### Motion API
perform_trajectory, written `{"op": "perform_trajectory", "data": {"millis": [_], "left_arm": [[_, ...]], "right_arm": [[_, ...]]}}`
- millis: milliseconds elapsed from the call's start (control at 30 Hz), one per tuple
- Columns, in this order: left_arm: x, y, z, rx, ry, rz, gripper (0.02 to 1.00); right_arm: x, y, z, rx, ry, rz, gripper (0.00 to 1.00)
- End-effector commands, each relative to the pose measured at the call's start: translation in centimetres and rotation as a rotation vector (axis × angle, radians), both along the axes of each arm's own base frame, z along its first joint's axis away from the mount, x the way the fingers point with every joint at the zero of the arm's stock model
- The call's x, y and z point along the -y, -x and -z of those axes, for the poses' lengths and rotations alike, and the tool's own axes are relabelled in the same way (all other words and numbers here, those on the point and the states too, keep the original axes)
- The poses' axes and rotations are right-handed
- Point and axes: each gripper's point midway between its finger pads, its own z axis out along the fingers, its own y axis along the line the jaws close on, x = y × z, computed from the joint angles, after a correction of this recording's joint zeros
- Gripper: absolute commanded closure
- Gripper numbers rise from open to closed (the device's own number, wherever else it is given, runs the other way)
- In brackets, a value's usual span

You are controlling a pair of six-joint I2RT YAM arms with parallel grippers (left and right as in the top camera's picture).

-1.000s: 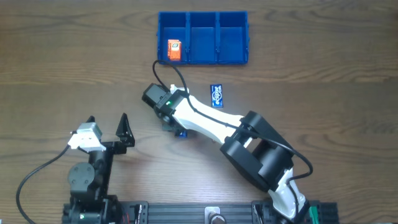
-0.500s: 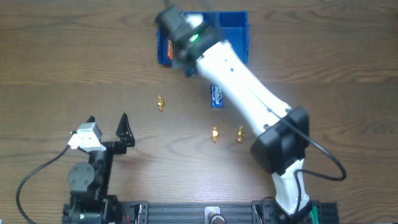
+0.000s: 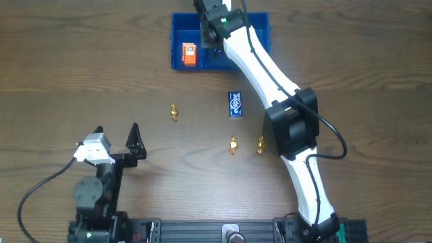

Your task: Sort Candies Into Trays

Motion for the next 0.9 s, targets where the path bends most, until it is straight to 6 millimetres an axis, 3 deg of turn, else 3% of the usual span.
{"op": "perform_trajectory", "data": {"millis": [33, 233, 400, 533, 633, 733, 833, 900], "left_arm": [[0.1, 0.1, 1.6, -0.049, -0.023, 0.008, 0.020], [0.1, 0.1, 1.6, -0.049, -0.023, 0.008, 0.020], [0.1, 0.1, 1.6, -0.049, -0.023, 0.008, 0.020], [0.1, 0.1, 1.6, -0.049, -0.023, 0.008, 0.020], [0.1, 0.1, 1.6, -0.049, -0.023, 0.008, 0.020], [0.1, 0.1, 1.6, -0.049, -0.023, 0.008, 0.020], [0.1, 0.1, 1.6, -0.049, -0.023, 0.008, 0.020], [0.1, 0.1, 1.6, -0.049, -0.023, 0.008, 0.020]], "right_arm": [[0.4, -0.7, -1.0, 0.031, 0.001, 0.002, 0.724], [0.4, -1.1, -1.1, 0.044, -0.006, 0.006, 0.638], [1.1, -2.0, -1.5, 0.069, -0.023, 0.021, 0.373], [1.7, -1.7, -1.2, 0.038, -0.027, 0.019, 0.286], [2.4, 0.0, -2.3, -0.011, -0.023, 0.012, 0.266], [3.2, 2.4, -4.7, -0.045, -0.010, 0.009, 0.191], [3.5, 6.5, -6.1, -0.108, 0.022, -0.019, 0.174], [3.4, 9.8, -4.9, -0.173, 0.032, -0.005, 0.172]]}}
